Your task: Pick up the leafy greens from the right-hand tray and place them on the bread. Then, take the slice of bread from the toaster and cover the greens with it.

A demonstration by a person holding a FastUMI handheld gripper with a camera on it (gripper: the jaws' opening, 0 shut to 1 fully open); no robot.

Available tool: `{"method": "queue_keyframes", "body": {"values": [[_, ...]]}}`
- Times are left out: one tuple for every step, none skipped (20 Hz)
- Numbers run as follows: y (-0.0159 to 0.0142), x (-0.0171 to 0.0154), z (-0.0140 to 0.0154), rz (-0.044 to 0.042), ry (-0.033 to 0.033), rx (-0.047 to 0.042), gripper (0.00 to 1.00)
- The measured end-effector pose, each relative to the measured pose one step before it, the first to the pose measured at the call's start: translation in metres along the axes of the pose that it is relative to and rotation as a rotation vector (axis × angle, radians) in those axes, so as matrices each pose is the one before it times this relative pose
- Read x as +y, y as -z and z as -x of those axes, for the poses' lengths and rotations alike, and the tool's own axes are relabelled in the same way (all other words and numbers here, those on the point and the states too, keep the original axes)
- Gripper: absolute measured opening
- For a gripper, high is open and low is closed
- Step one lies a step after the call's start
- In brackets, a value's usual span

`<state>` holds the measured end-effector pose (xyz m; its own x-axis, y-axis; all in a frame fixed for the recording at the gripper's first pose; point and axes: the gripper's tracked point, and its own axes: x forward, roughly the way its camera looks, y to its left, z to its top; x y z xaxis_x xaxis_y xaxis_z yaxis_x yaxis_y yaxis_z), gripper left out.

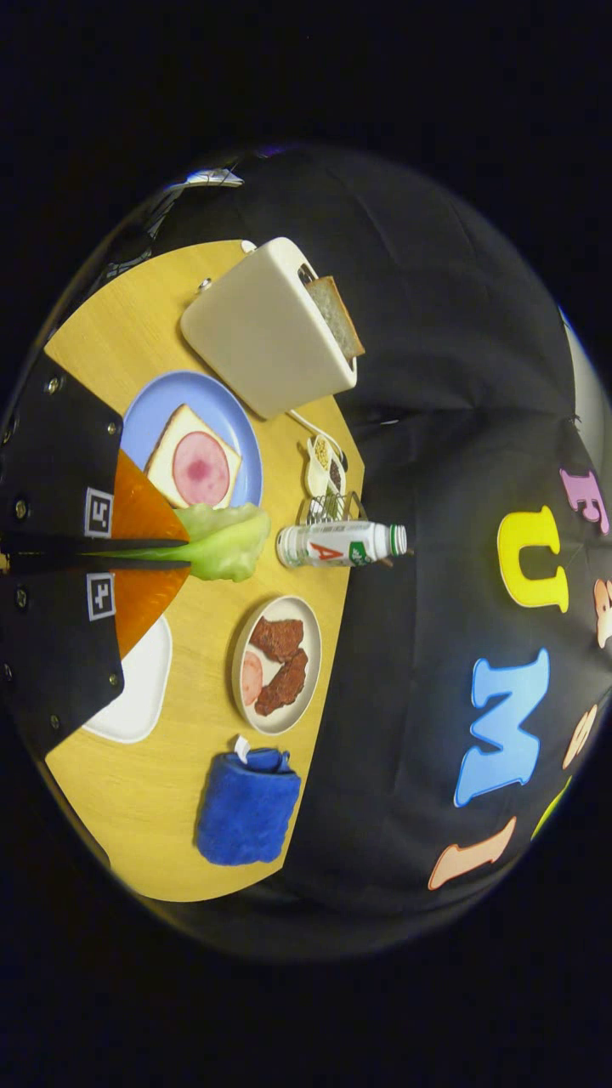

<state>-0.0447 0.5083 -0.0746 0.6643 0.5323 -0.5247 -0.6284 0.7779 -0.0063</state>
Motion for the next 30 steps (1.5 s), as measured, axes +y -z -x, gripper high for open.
{"method": "queue_keyframes", "body": {"values": [[-0.00355,0.01103,-0.00772,0.00464,-0.02303,-0.00076,0.01],[-0.00119,0.00667,-0.00853,0.00935,-0.01417,0.00207,0.01],[-0.00226,0.00677,-0.00809,0.01067,-0.00782,0.00233,0.01],[-0.00312,0.00639,-0.00708,0.00681,-0.00662,0.0009,0.01],[-0.00205,0.00508,-0.00871,0.00473,-0.00801,-0.00025,0.01],[-0.00221,0.00399,-0.00781,0.0,-0.00584,0.00175,0.01],[-0.00145,0.00375,-0.00616,0.00241,-0.00552,0.00293,0.01],[-0.00009,0.00255,-0.00895,-0.0003,-0.00288,0.00527,0.01],[0.00102,0.00317,-0.00549,-0.00703,-0.0074,0.00922,0.01],[0.00095,0.00498,-0.0044,-0.00791,-0.01492,0.00695,0.01],[0.00024,0.00365,-0.00569,-0.00003,-0.00857,0.00589,0.05],[0.00197,-0.0012,-0.00158,0.00873,0.00235,0.00812,0.05],[0.00224,-0.00171,-0.0027,0.01865,0.00899,0.00806,0.09],[0.0021,-0.00599,-0.00207,0.01876,0.02386,0.00788,0.09],[0.00043,-0.00158,-0.00091,0.01434,0.00636,0.00505,0.21],[0.00268,-0.00099,-0.00118,0.00703,0.00726,0.00698,0.26],[-0.00061,0.00244,0.00307,0.00086,-0.01062,0.00292,0.34],[0.00266,-0.00112,-0.00325,0.00499,0.0037,0.00117,0.41],[0.00021,-0.00302,0.00102,0.0081,0.0095,-0.00391,0.46],[-0.00202,-0.00197,0.00542,0.00218,0.00904,-0.00975,0.46],[-0.00293,0.00005,0.00458,-0.0064,0.00032,-0.01679,0.46],[-0.00116,0.00028,0.00373,-0.00654,0.00744,-0.01624,0.46],[-0.00309,-0.00179,0.005,-0.00294,0.01439,-0.02182,0.46],[-0.00278,-0.00021,0.00462,-0.00046,0.01445,-0.02439,0.46],[-0.00336,0.0006,0.00547,-0.0014,0.01128,-0.0233,0.46],[-0.00267,0.00304,0.00458,-0.00465,0.00899,-0.02399,0.46],[-0.00445,0.00426,0.00547,-0.00544,0.00554,-0.02659,0.46],[-0.00411,0.005,0.00486,-0.00289,0.00348,-0.02938,0.46],[-0.00617,0.00454,0.00525,-0.00325,0.00896,-0.03047,0.46],[-0.00581,0.005,0.00538,-0.00376,0.00685,-0.03273,0.46]]}}
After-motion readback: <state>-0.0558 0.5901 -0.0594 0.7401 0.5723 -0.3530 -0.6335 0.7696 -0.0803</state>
